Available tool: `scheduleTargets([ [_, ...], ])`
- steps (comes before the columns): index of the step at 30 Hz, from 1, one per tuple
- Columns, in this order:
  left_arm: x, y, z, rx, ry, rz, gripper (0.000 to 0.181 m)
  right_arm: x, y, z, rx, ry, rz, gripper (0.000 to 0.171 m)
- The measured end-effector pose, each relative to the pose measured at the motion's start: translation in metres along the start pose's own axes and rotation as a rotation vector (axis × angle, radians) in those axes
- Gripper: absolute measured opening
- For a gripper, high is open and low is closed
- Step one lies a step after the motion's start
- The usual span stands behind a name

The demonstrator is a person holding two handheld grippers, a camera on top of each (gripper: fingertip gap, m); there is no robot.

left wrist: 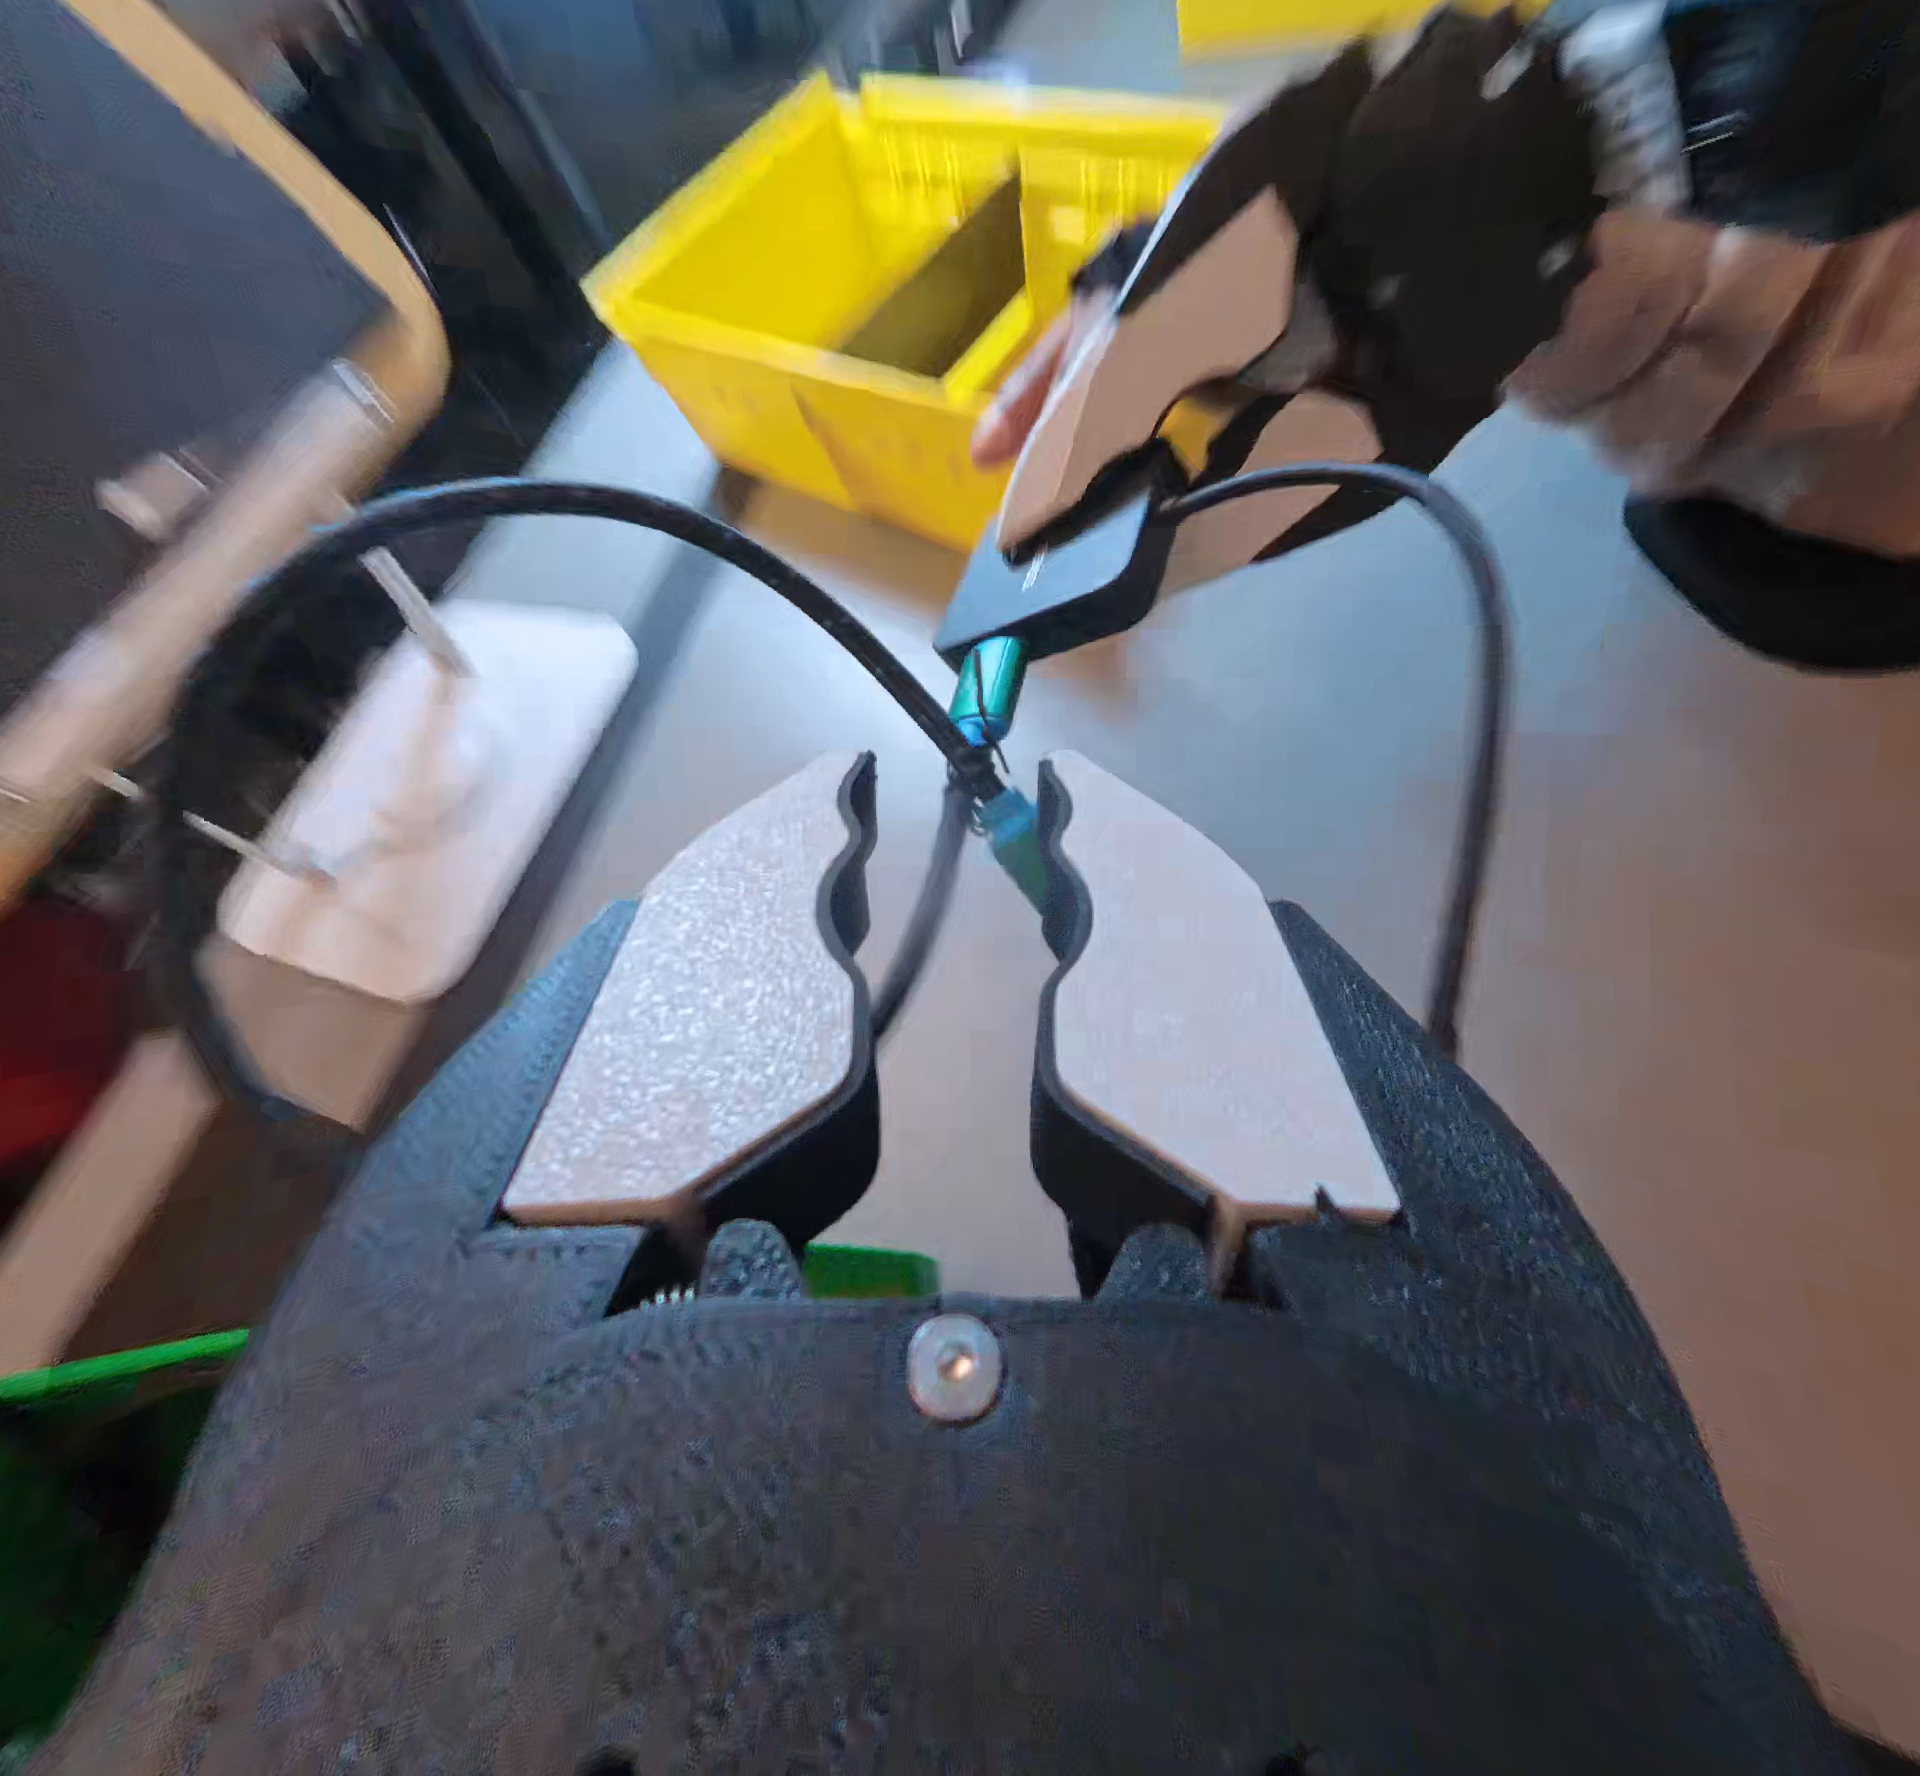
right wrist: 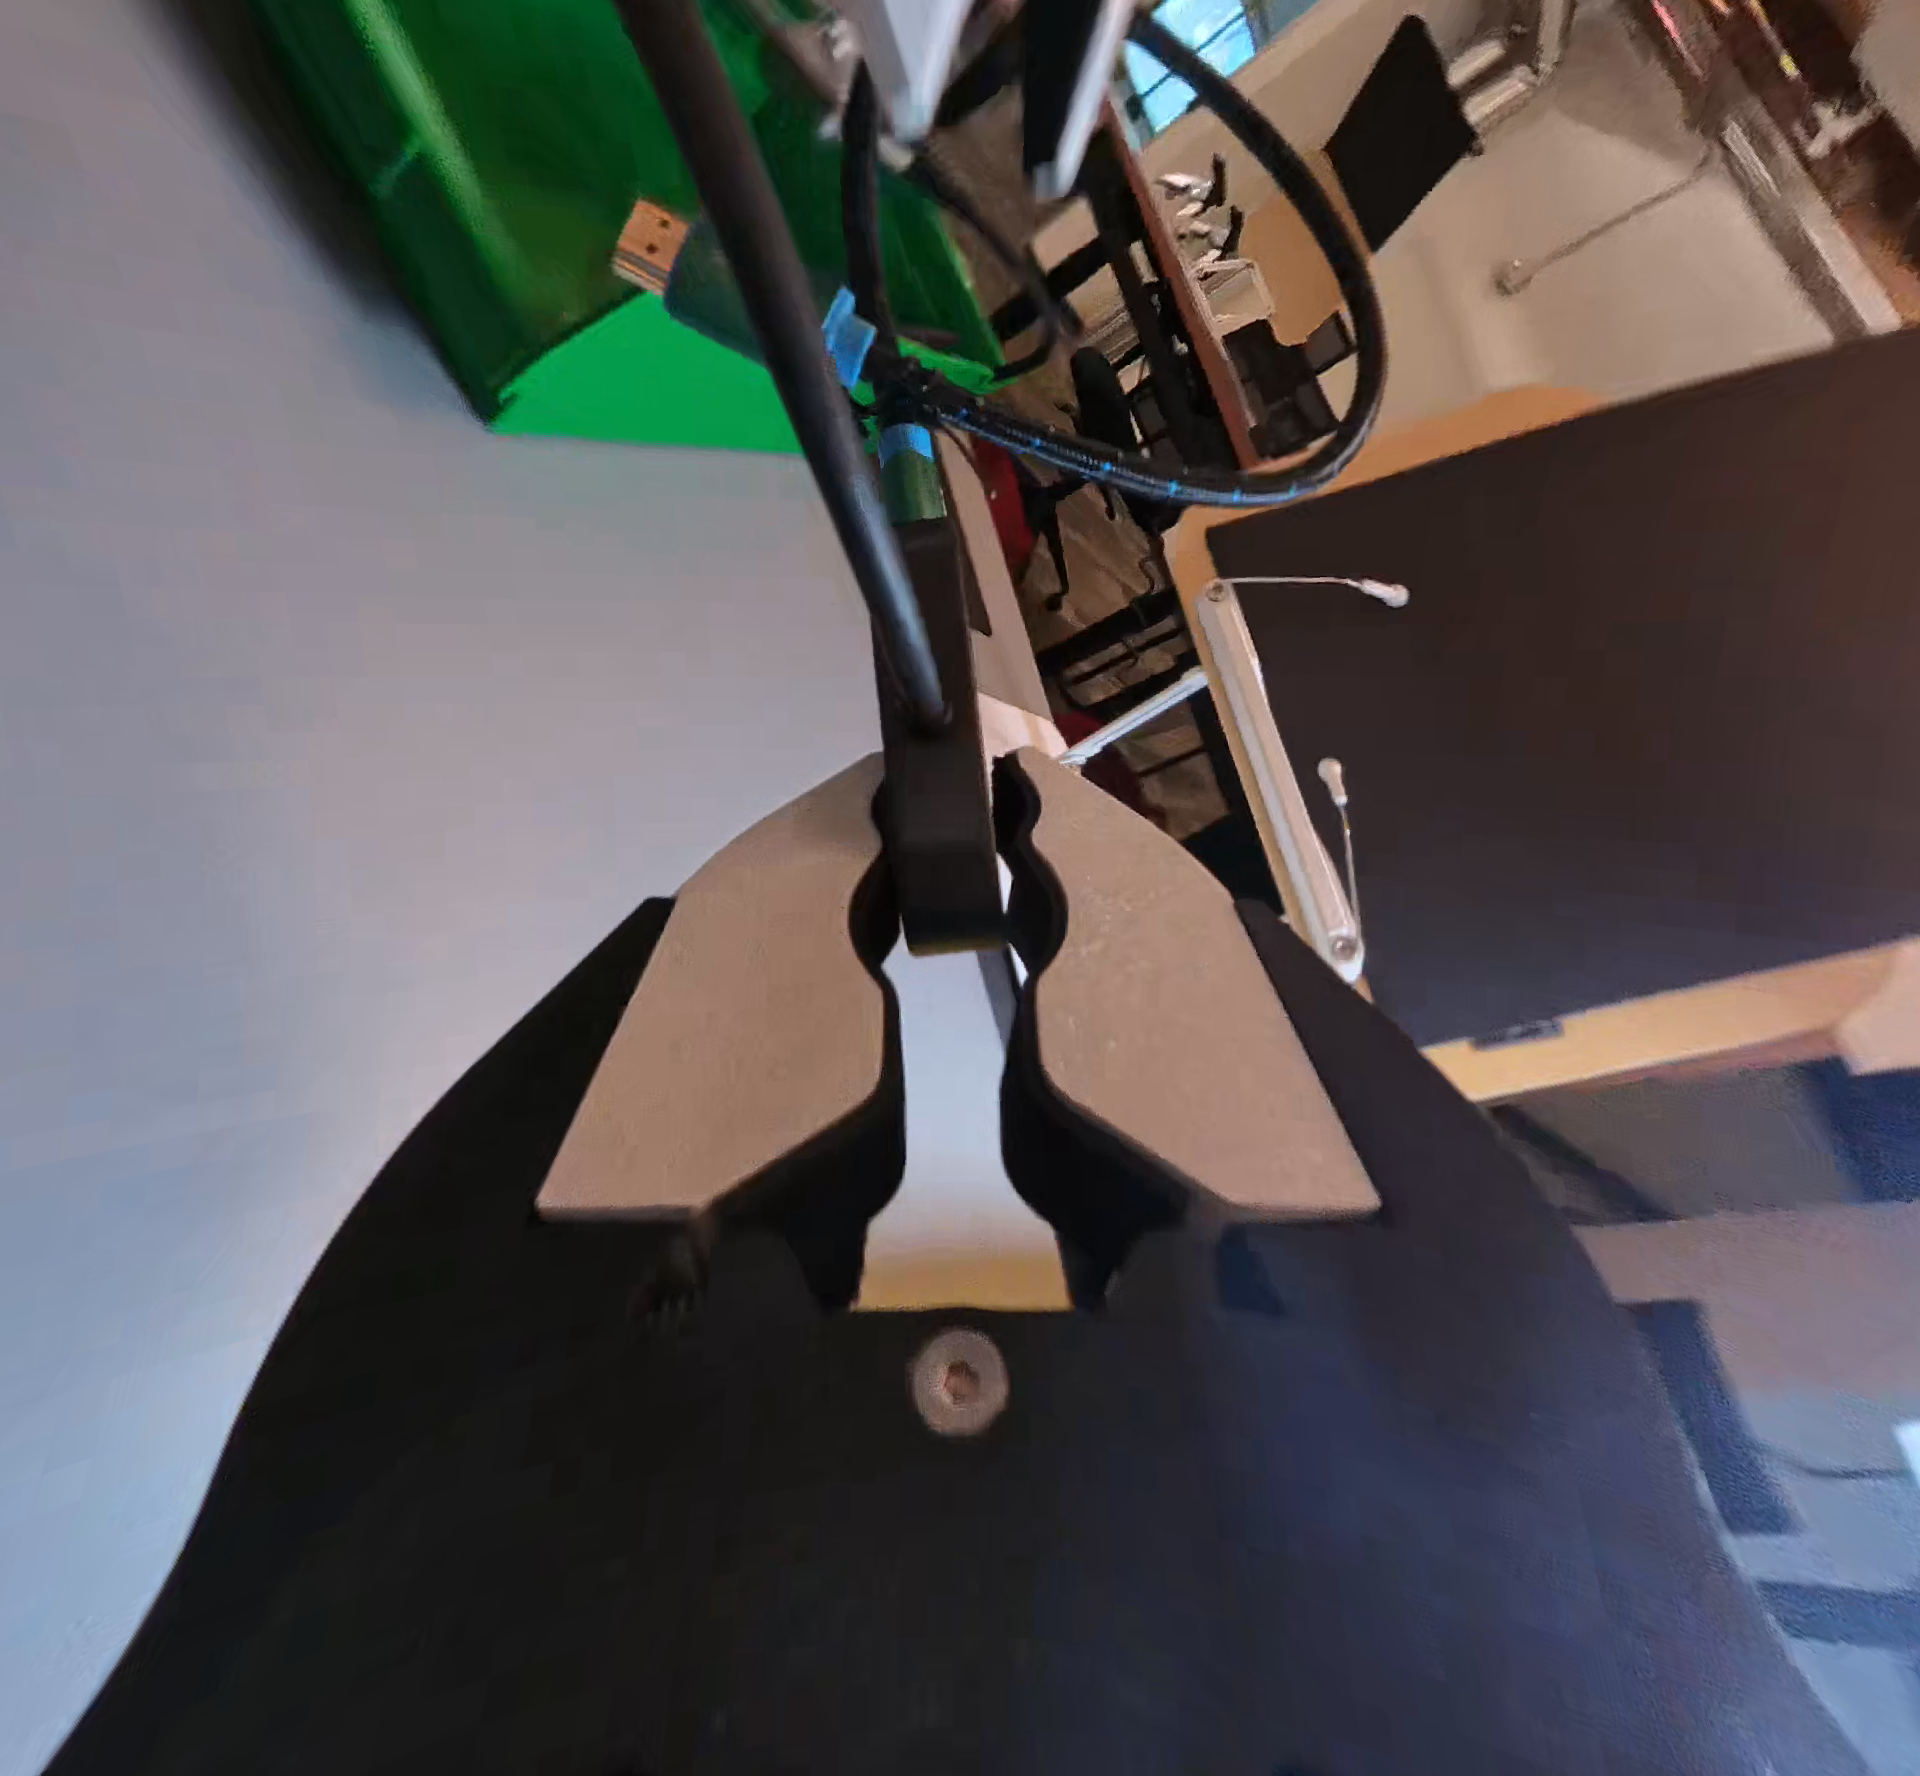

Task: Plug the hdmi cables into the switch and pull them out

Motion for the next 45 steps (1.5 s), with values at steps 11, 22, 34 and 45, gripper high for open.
scheduleTargets([
  [11, -0.045, -0.035, 0.0, -0.032, 0.131, -0.448, 0.027, -0.056, -0.042, -0.056, 0.618, -0.056, -0.552, 0.014],
  [22, 0.014, -0.019, -0.045, -0.06, 0.423, -0.327, 0.034, -0.067, -0.061, -0.061, 0.804, -0.134, -0.783, 0.013],
  [34, 0.028, -0.054, -0.05, -0.327, 0.489, -0.735, 0.038, -0.071, -0.08, -0.055, 0.732, -0.109, -0.808, 0.014],
  [45, 0.005, -0.04, -0.048, 0.181, 0.22, -0.535, 0.015, -0.049, -0.072, -0.023, 0.411, -0.191, -0.485, 0.015],
])
Point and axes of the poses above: each gripper's, where its closed fingertips meet, x out along the fingers, y out of its underside, z = x × y across the jaws, the point moved 4 cm from there along -x, back along the fingers, and after that the axes turned 2 degrees about -x, right-handed, at the moved point
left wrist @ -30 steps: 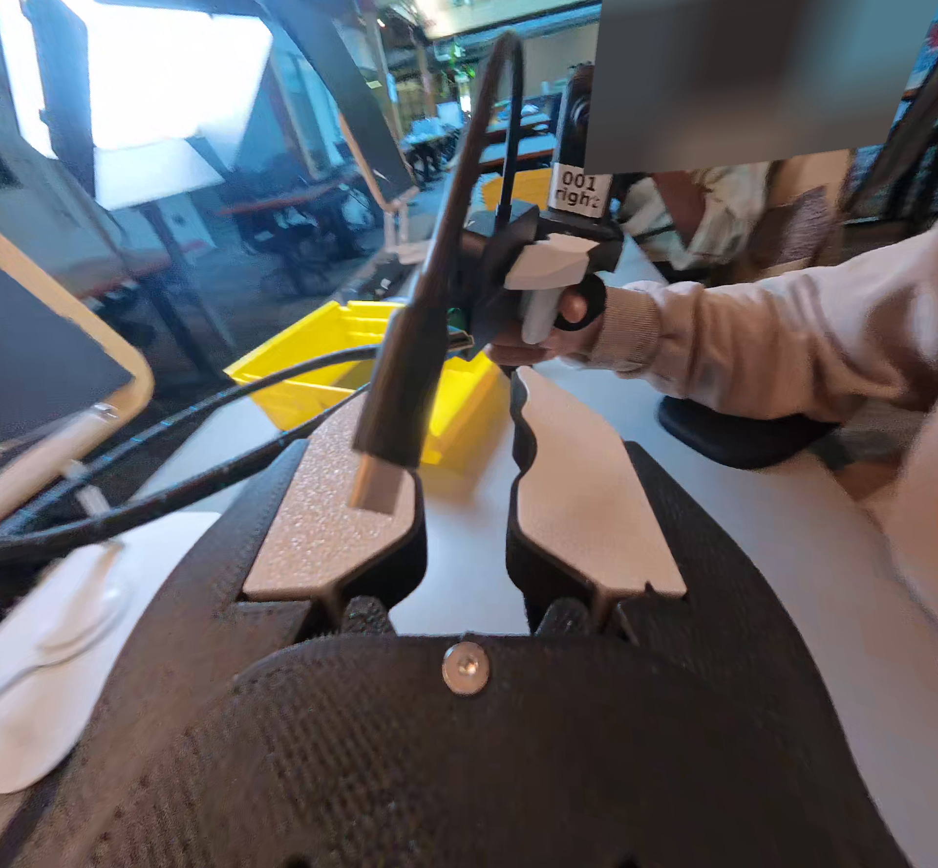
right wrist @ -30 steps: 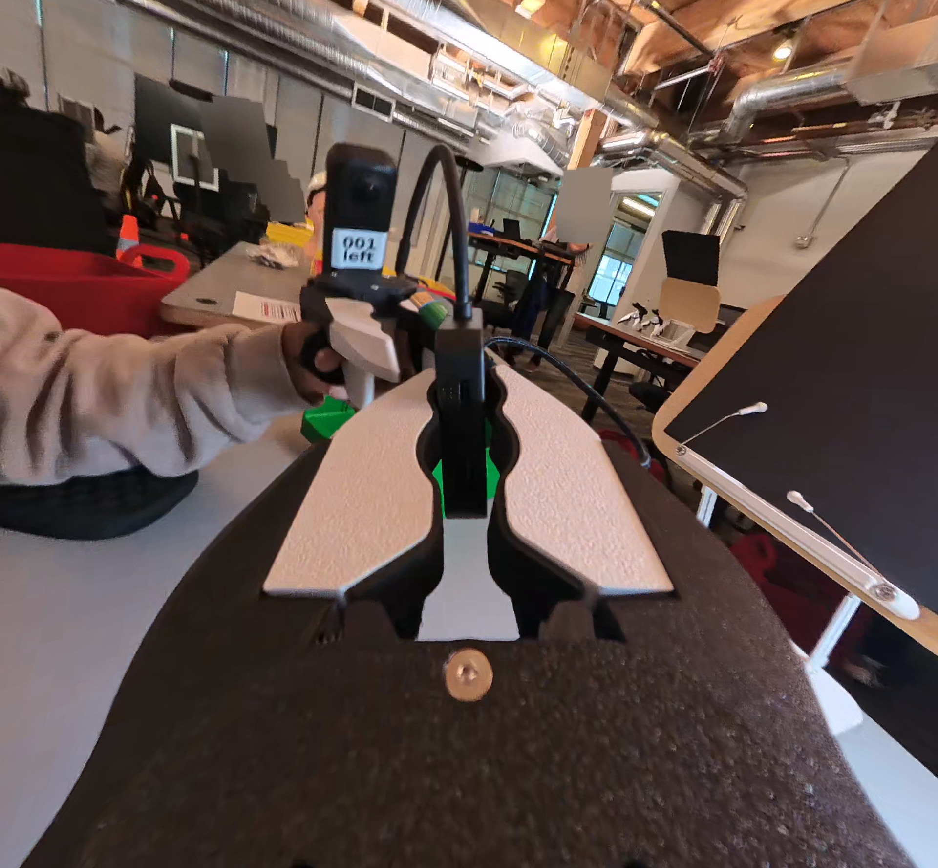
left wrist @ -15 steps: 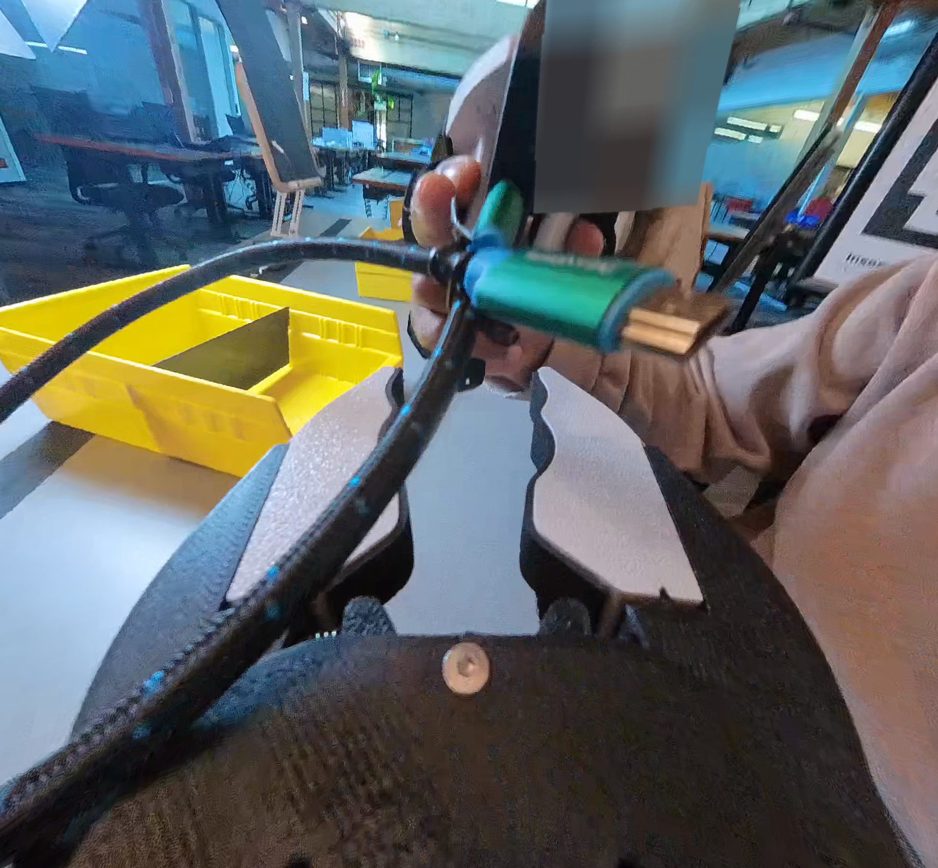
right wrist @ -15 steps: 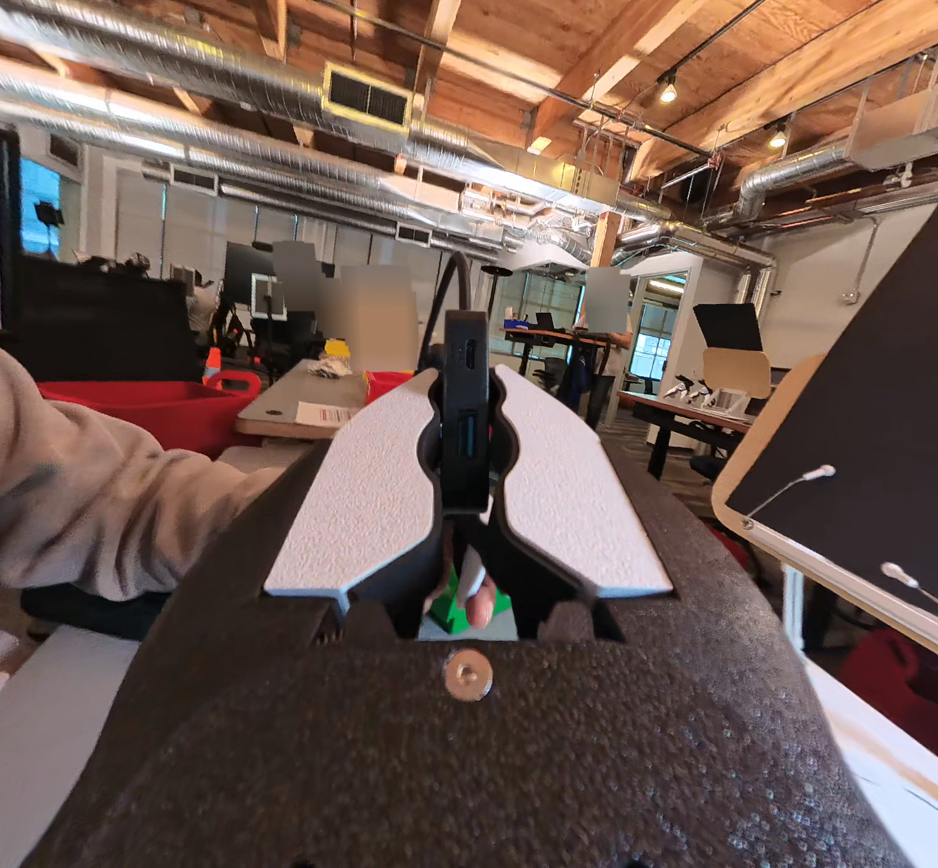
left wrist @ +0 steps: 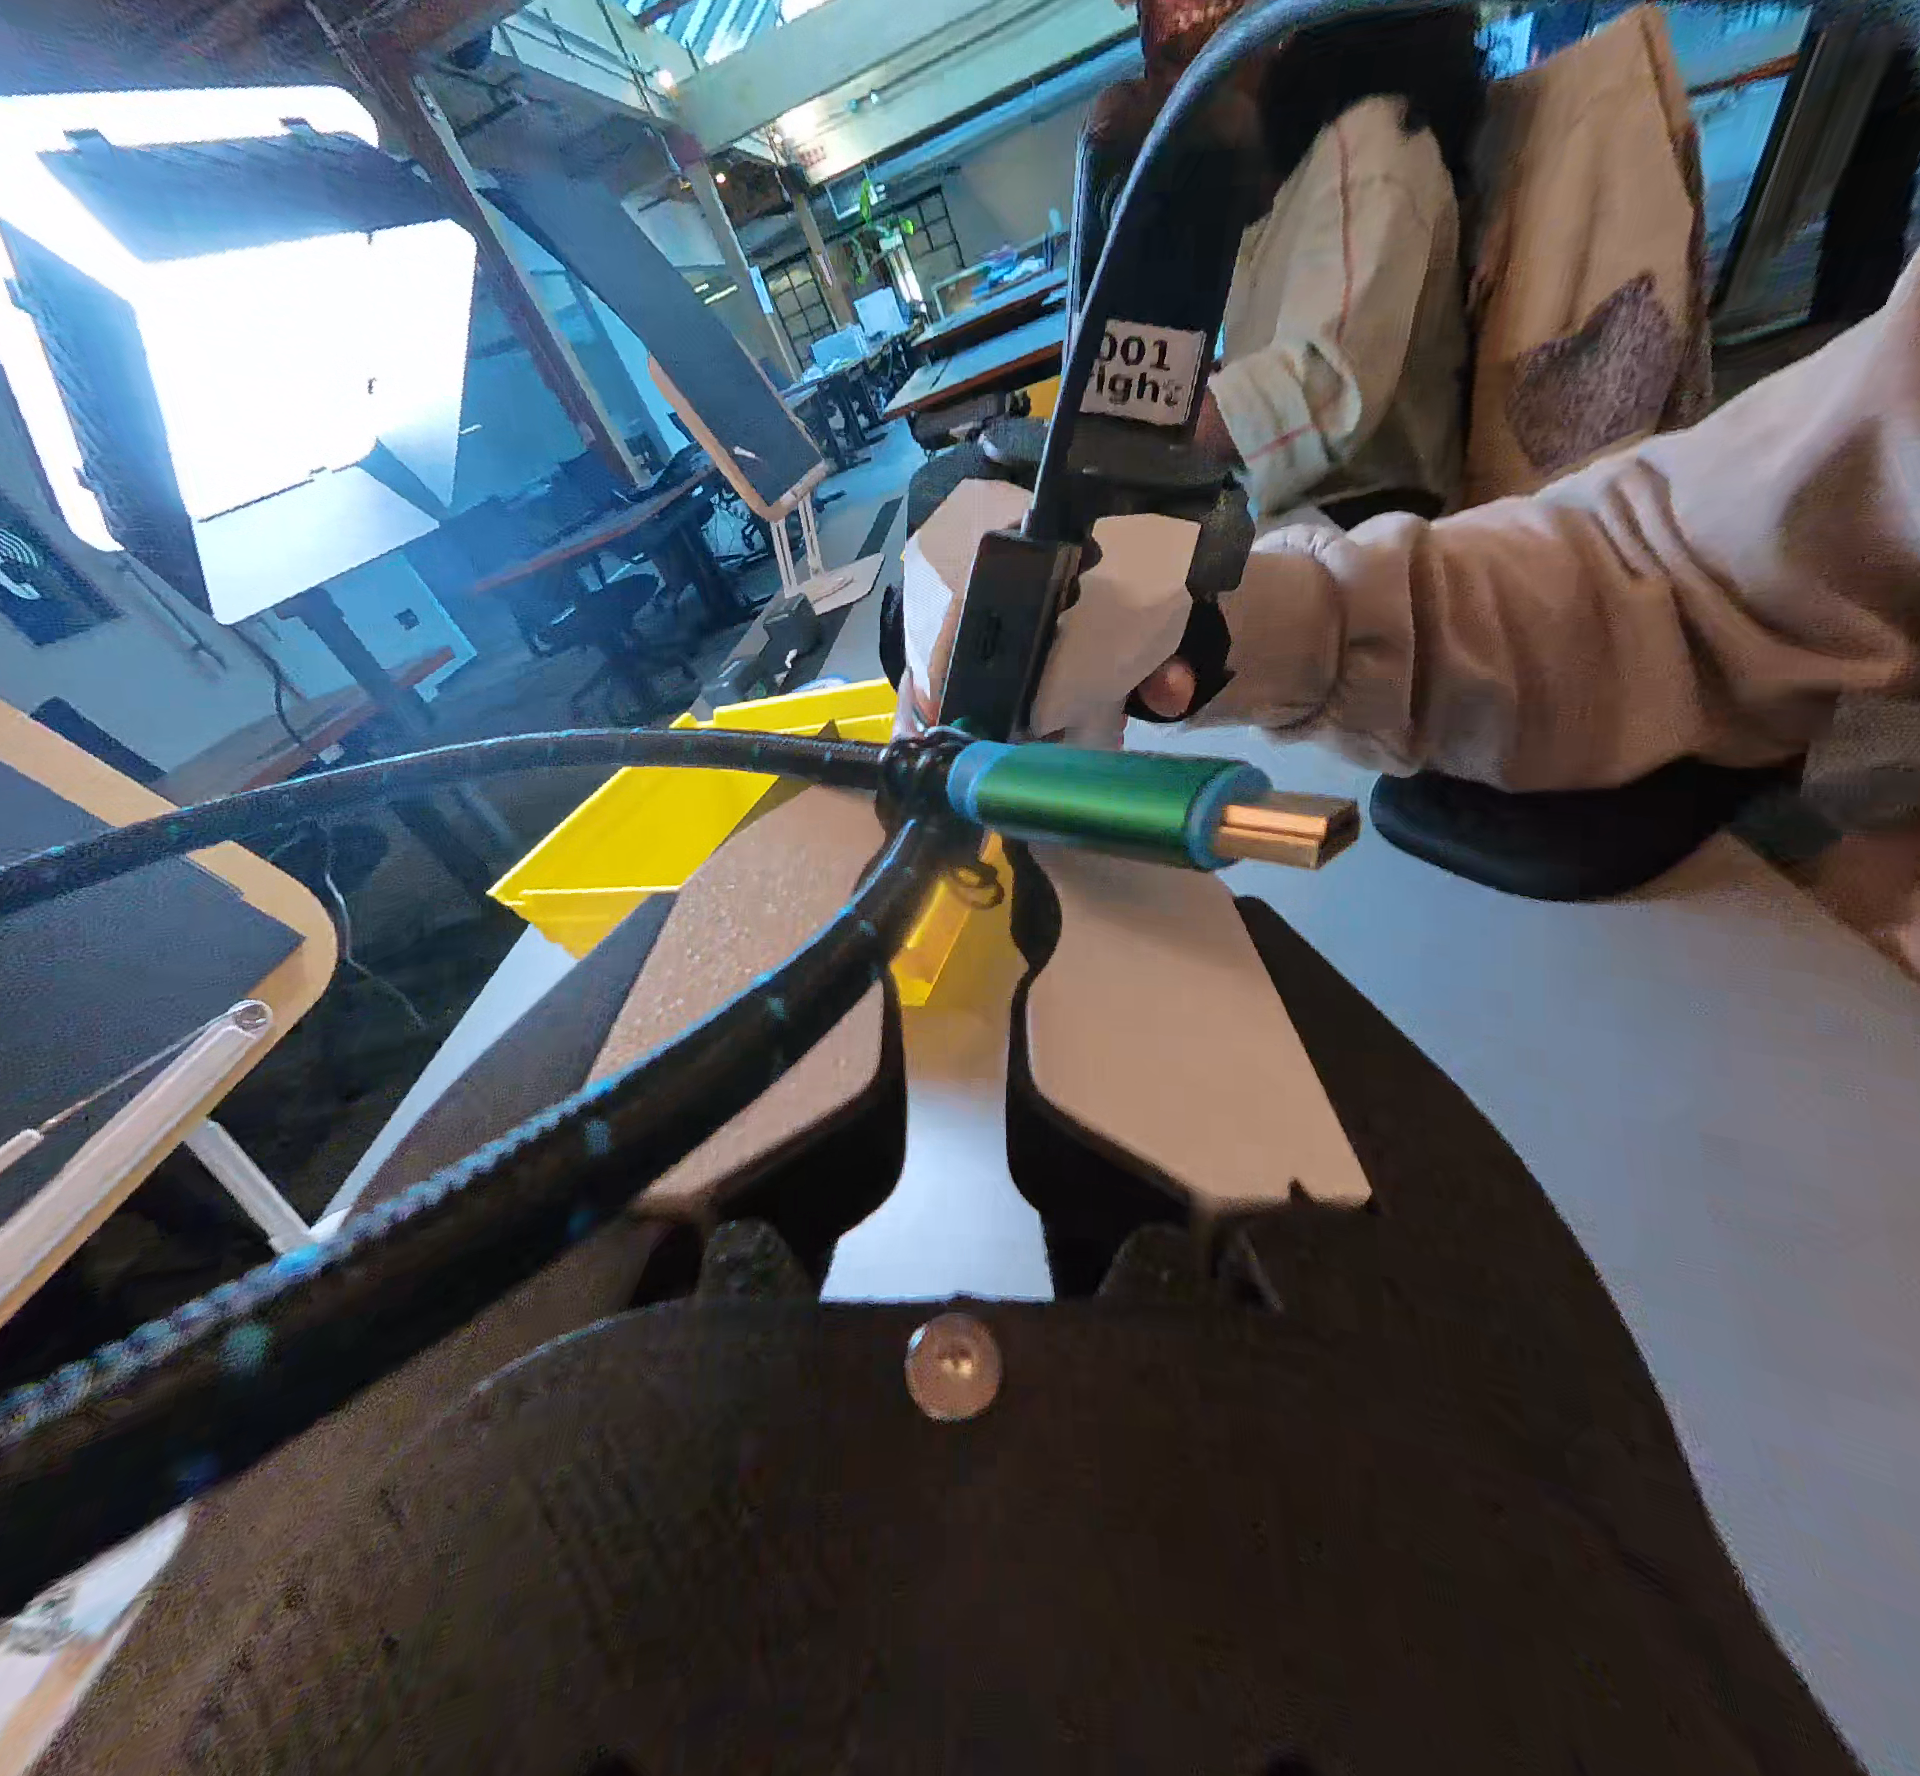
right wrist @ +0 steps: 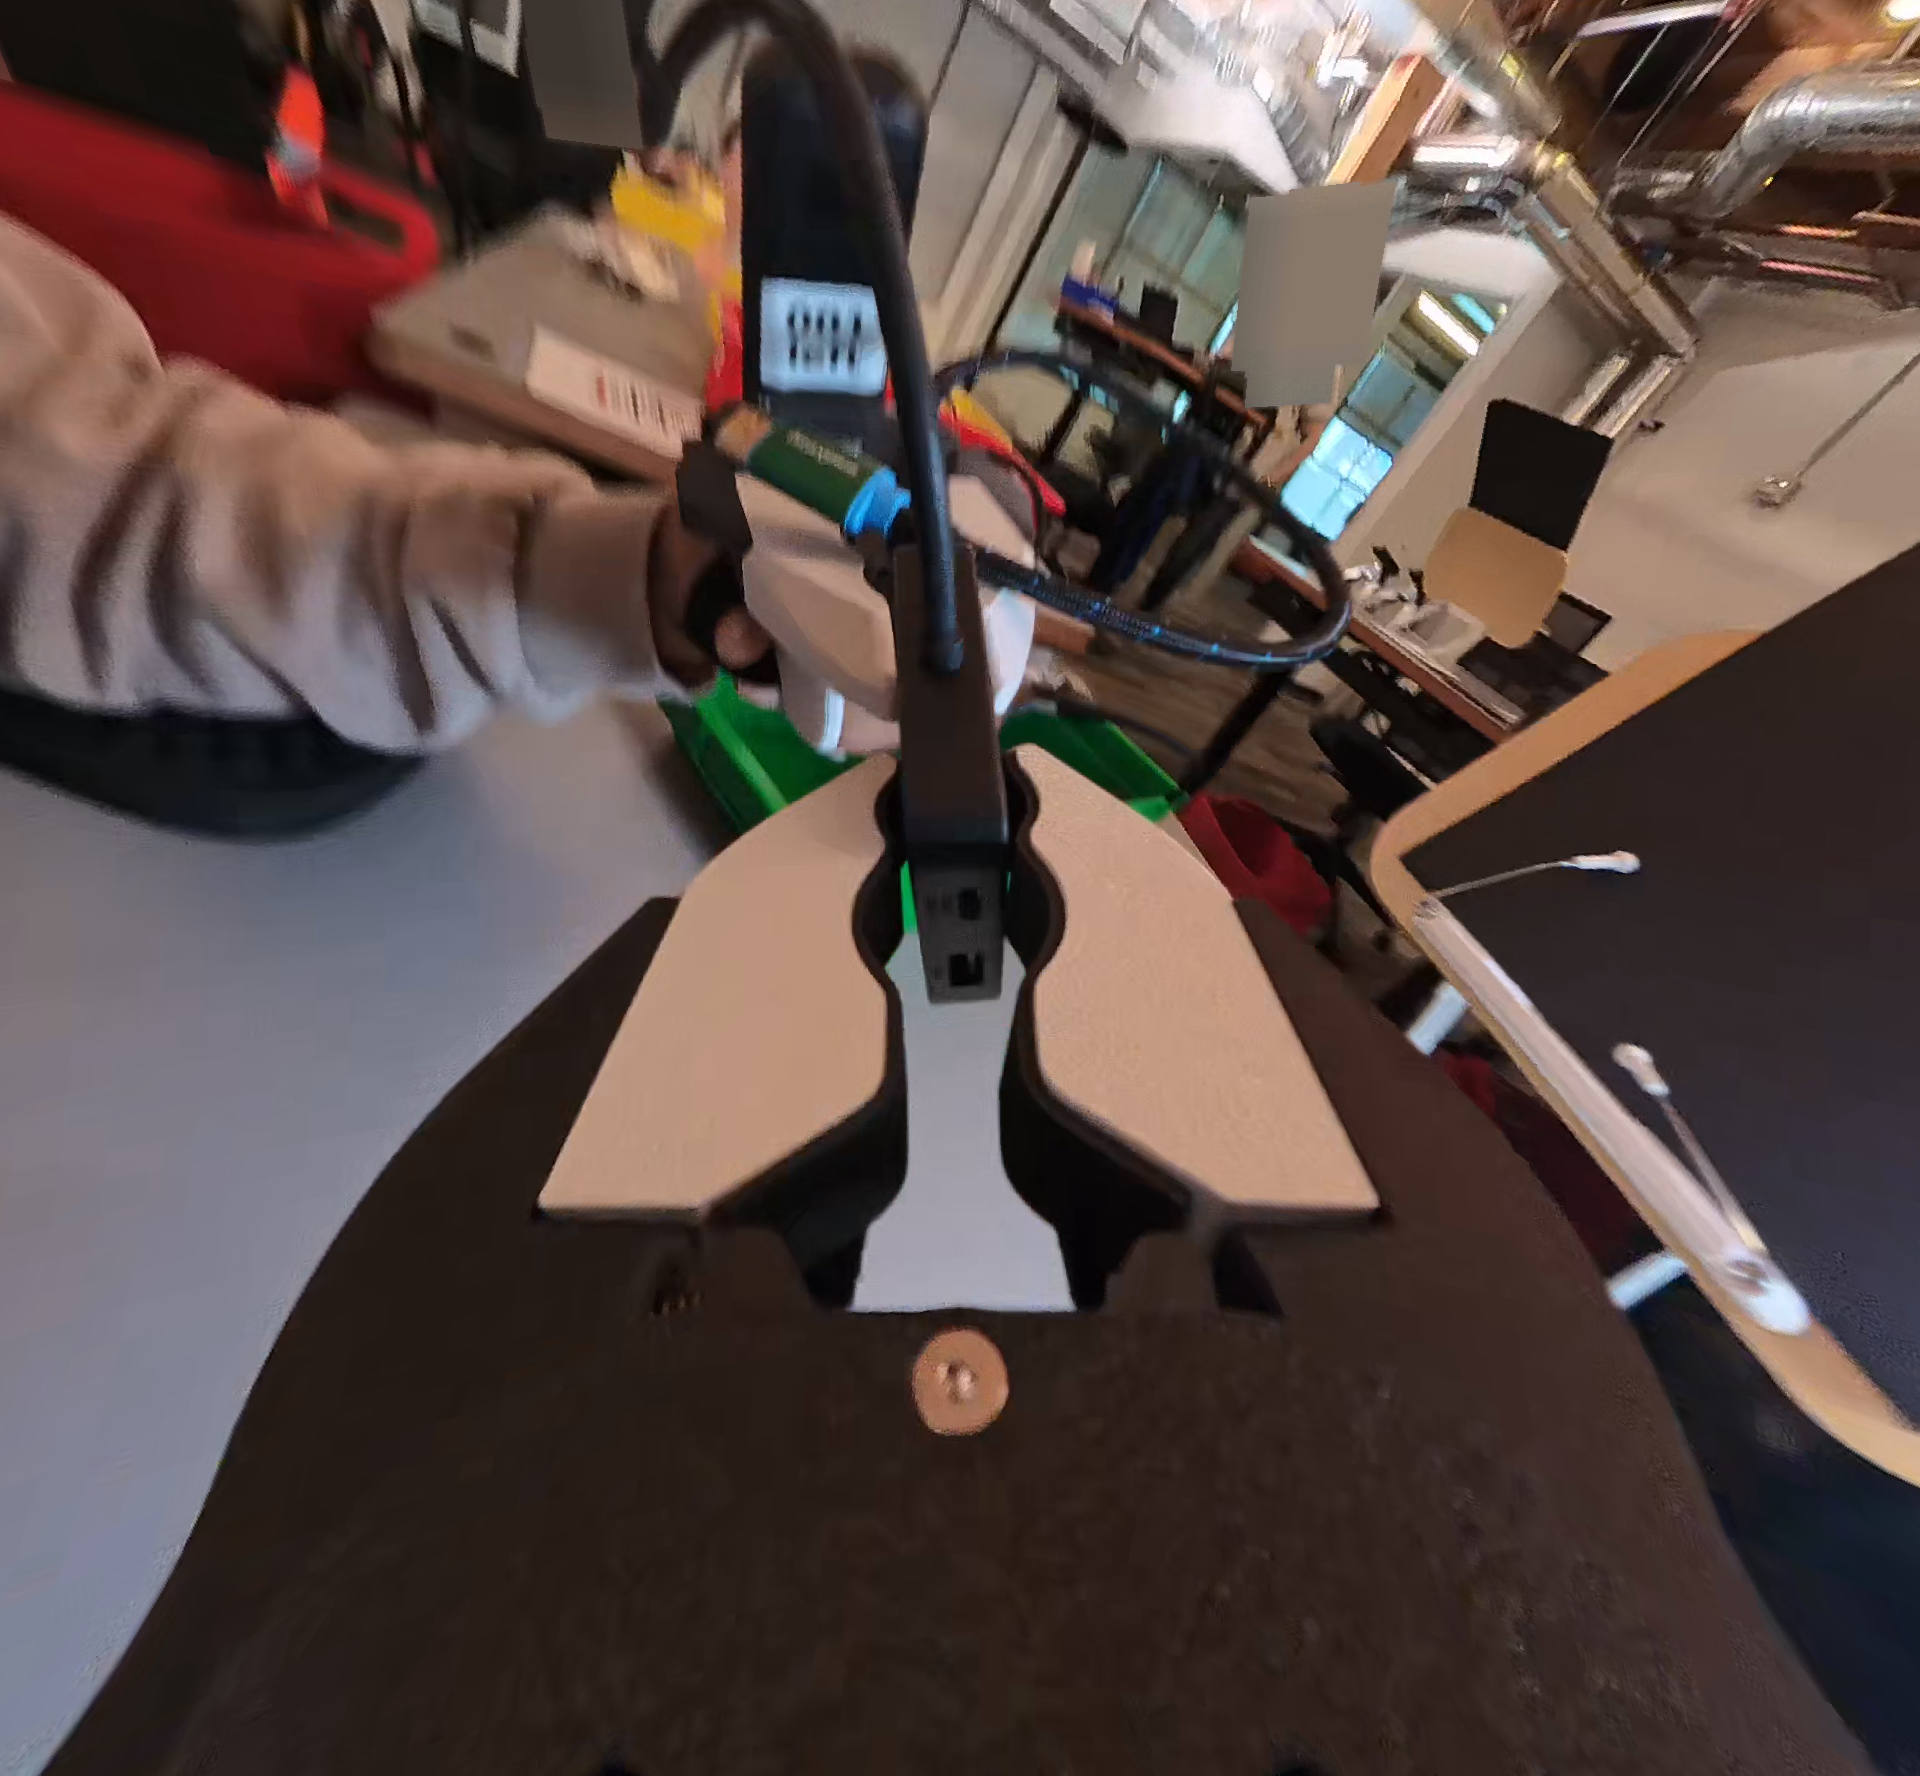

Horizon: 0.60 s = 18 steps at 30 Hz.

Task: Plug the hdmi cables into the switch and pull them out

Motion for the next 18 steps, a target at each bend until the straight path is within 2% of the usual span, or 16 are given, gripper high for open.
scheduleTargets([
  [4, -0.008, 0.0, -0.003, 0.077, 0.013, 0.024, 0.016, 0.004, 0.009, 0.007, -0.199, 0.016, 0.195, 0.015],
  [8, -0.009, -0.001, -0.005, 0.098, 0.019, 0.02, 0.013, 0.005, 0.016, 0.007, -0.262, 0.032, 0.276, 0.015],
  [18, -0.007, 0.007, -0.005, 0.116, 0.011, 0.058, 0.013, 0.013, 0.014, 0.01, -0.301, 0.08, 0.257, 0.015],
])
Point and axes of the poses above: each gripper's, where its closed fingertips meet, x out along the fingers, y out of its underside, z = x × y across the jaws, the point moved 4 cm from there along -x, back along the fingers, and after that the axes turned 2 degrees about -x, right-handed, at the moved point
